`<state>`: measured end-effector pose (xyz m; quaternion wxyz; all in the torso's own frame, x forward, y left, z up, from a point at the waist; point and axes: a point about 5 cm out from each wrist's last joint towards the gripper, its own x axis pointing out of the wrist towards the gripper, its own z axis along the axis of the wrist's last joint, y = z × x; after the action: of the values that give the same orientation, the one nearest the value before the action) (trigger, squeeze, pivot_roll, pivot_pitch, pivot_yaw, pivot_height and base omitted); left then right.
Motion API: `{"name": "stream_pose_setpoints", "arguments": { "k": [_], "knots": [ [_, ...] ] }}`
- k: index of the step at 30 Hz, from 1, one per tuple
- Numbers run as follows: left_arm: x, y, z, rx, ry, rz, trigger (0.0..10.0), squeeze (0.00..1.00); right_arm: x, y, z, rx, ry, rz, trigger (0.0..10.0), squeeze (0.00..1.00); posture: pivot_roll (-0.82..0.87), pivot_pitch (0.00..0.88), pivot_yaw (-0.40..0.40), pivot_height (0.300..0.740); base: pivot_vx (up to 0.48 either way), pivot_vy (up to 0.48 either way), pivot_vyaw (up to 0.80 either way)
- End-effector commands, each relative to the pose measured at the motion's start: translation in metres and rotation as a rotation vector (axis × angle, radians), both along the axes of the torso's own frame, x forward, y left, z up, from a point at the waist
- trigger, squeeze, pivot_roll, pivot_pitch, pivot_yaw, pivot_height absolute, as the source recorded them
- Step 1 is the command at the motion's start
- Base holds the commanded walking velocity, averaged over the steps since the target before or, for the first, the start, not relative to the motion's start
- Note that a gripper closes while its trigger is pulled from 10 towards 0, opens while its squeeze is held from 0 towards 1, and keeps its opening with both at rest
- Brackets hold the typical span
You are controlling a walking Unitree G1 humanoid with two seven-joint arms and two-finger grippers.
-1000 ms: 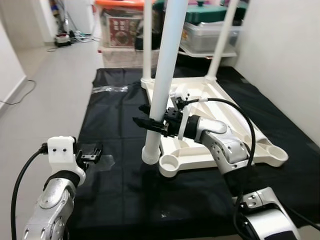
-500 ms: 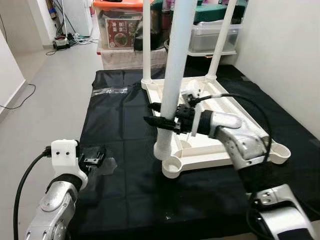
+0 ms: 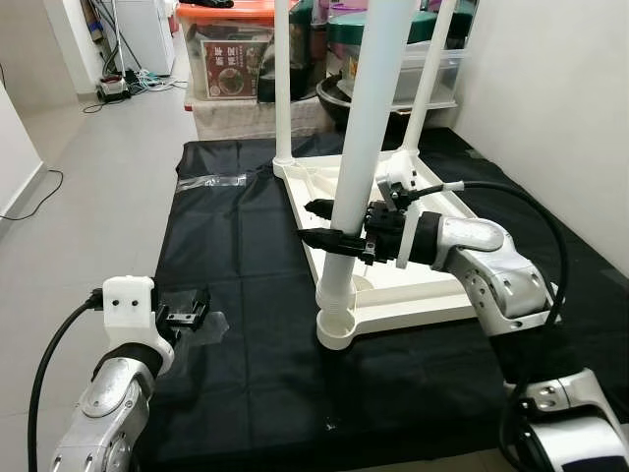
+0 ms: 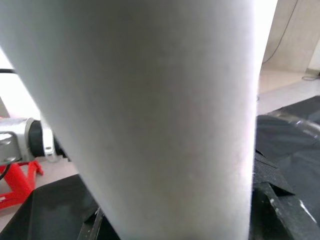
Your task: Building children table
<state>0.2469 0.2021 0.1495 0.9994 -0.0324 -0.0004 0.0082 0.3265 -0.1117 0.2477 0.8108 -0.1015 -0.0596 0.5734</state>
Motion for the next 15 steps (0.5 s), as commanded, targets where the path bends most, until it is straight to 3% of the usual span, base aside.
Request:
{"name": "stream_pose_setpoints", "arguments": {
  "k": [1,15],
  "knots": [
    [0.001,0.0,-0.004,-0.003,0.02,0.0,10.0,0.0,-0.005,0.004,-0.004,-0.025,-0.008,0.031,10.0,0.0,0.03,0.0,-0.064,0.74,0.0,0.0,0.0],
    [0.0,0.003,-0.002,-0.008,0.008,0.011,10.0,0.0,-0.01,0.005,-0.031,-0.117,0.02,0.051,10.0,0.0,0.04,0.0,-0.074,0.74,0.0,0.0,0.0]
  ]
}}
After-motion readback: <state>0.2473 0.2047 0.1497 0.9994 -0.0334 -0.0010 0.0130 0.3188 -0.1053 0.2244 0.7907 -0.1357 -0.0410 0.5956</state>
